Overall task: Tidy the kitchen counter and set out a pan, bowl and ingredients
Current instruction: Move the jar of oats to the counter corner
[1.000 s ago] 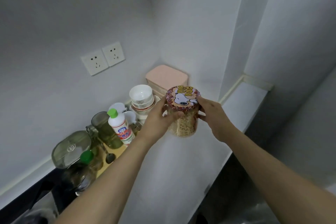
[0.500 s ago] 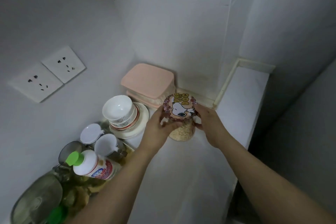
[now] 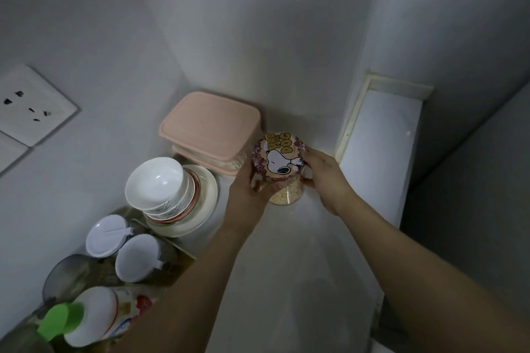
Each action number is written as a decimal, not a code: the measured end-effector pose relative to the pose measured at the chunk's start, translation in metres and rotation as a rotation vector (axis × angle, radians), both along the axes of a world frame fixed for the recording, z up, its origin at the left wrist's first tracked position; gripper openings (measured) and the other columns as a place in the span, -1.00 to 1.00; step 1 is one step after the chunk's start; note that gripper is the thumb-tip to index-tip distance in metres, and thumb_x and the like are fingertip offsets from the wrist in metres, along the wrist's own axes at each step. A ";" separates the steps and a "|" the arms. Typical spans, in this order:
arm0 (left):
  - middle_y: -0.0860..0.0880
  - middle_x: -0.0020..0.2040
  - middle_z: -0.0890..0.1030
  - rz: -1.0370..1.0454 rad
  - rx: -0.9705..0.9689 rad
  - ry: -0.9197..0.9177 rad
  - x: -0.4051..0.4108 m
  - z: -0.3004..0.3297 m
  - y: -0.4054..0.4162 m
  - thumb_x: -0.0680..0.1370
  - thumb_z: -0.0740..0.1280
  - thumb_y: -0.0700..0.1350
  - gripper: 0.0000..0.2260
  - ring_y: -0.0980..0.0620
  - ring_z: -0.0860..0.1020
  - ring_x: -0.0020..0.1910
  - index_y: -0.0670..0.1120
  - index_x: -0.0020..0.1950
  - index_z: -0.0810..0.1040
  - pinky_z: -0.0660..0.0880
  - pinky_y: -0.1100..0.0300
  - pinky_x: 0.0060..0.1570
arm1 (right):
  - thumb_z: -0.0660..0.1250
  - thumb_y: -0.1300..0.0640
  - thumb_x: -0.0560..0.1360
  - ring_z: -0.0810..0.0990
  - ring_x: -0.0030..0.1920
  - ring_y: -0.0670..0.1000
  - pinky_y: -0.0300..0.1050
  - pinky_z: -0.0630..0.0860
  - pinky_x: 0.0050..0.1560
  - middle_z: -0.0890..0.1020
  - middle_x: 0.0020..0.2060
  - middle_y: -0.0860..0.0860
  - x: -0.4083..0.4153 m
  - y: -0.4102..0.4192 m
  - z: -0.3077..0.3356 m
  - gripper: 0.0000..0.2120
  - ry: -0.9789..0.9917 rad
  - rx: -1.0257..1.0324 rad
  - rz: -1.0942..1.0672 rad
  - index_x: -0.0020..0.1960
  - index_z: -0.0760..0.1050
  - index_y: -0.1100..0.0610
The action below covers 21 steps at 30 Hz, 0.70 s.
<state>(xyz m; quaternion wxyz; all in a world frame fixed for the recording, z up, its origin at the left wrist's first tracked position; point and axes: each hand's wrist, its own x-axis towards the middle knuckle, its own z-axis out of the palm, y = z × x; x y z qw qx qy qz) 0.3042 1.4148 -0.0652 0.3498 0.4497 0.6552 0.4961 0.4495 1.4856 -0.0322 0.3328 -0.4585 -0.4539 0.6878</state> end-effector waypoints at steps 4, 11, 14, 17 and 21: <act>0.18 0.22 0.59 -0.003 -0.010 0.036 -0.001 -0.007 0.007 0.42 0.53 -0.14 -0.38 0.29 0.53 0.17 0.03 0.44 0.39 0.42 0.44 0.08 | 0.13 0.15 0.64 0.64 -0.18 -0.29 -0.39 0.54 -0.20 0.68 -0.16 -0.22 0.000 0.007 -0.005 -0.73 0.019 -0.022 0.009 -0.01 0.57 -0.11; 0.21 0.24 0.58 0.043 -0.027 0.001 -0.004 -0.020 0.011 0.46 0.50 -0.14 -0.41 0.21 0.53 0.22 0.08 0.45 0.39 0.50 0.09 0.23 | 0.13 0.17 0.65 0.62 -0.15 -0.31 -0.40 0.53 -0.17 0.65 -0.04 -0.14 -0.004 0.017 -0.013 -0.76 0.025 -0.004 0.016 0.18 0.51 -0.04; 0.22 0.19 0.60 0.074 -0.031 0.038 -0.004 -0.025 0.012 0.44 0.50 -0.08 -0.41 0.19 0.55 0.19 0.13 0.42 0.40 0.51 0.01 0.23 | 0.14 0.17 0.65 0.64 -0.13 -0.27 -0.37 0.55 -0.18 0.65 -0.01 -0.07 -0.007 0.021 -0.016 -0.76 0.041 -0.009 0.010 0.22 0.51 0.01; 0.25 0.12 0.61 0.106 -0.027 0.073 -0.001 -0.023 0.014 0.44 0.51 -0.07 -0.42 0.23 0.56 0.13 0.12 0.41 0.41 0.53 0.11 0.16 | 0.16 0.17 0.64 0.65 -0.14 -0.23 -0.34 0.56 -0.20 0.66 0.00 -0.04 -0.008 0.024 -0.018 -0.72 0.068 -0.033 -0.023 0.30 0.51 0.11; 0.23 0.14 0.62 0.147 -0.021 0.124 0.003 -0.023 0.015 0.44 0.51 -0.06 -0.46 0.26 0.56 0.13 0.08 0.38 0.43 0.52 0.18 0.15 | 0.17 0.21 0.63 0.66 -0.10 -0.17 -0.30 0.59 -0.15 0.64 0.10 0.08 -0.011 0.027 -0.019 -0.70 0.080 -0.048 -0.057 0.32 0.49 0.19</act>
